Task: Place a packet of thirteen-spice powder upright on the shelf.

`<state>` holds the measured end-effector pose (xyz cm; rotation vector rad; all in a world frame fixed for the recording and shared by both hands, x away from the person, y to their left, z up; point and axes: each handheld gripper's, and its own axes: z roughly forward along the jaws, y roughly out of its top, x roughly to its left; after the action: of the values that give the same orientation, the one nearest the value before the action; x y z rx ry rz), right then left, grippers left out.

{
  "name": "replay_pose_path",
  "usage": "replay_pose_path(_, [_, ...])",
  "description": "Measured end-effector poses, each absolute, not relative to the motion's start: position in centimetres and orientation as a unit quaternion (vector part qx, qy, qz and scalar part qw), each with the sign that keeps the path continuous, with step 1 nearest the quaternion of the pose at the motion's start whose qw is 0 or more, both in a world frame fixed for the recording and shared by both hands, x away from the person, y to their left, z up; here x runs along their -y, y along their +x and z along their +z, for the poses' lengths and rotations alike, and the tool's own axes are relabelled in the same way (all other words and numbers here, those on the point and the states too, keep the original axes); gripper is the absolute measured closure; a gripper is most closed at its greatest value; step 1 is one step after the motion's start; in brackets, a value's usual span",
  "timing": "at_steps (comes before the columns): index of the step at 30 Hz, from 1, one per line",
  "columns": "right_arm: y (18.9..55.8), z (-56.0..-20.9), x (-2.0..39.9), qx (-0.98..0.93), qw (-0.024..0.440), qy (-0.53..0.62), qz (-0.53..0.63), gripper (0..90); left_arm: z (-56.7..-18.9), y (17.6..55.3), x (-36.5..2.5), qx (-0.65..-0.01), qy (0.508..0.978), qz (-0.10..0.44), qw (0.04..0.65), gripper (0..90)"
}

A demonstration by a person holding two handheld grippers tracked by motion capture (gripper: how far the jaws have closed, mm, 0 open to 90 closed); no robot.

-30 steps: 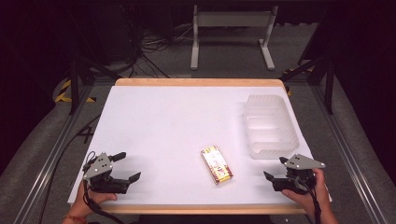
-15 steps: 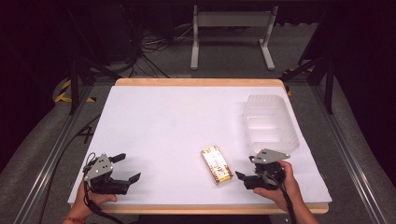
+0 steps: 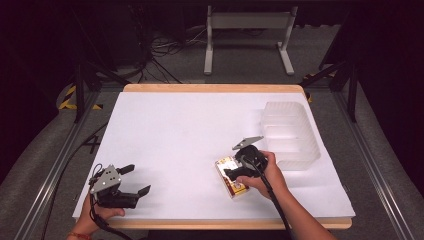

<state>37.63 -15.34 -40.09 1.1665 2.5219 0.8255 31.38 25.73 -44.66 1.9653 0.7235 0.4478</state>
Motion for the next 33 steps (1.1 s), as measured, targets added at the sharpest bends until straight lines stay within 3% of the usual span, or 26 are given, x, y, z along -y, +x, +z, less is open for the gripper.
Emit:
replay_pose_path(18, [40.9, -42.4, 11.7, -0.847, 0.086, 0.475, 0.224, 23.1, -44.8, 31.4, -25.8, -0.296, 0.81, 0.18, 0.473, 9.7])
replay_pose_path(33, [39.7, -40.4, 10.8, -0.858, 0.134, 0.434, 0.241, 30.0, -44.9, 31.4, -25.7, -0.299, 0.811, 0.178, 0.47, 9.7])
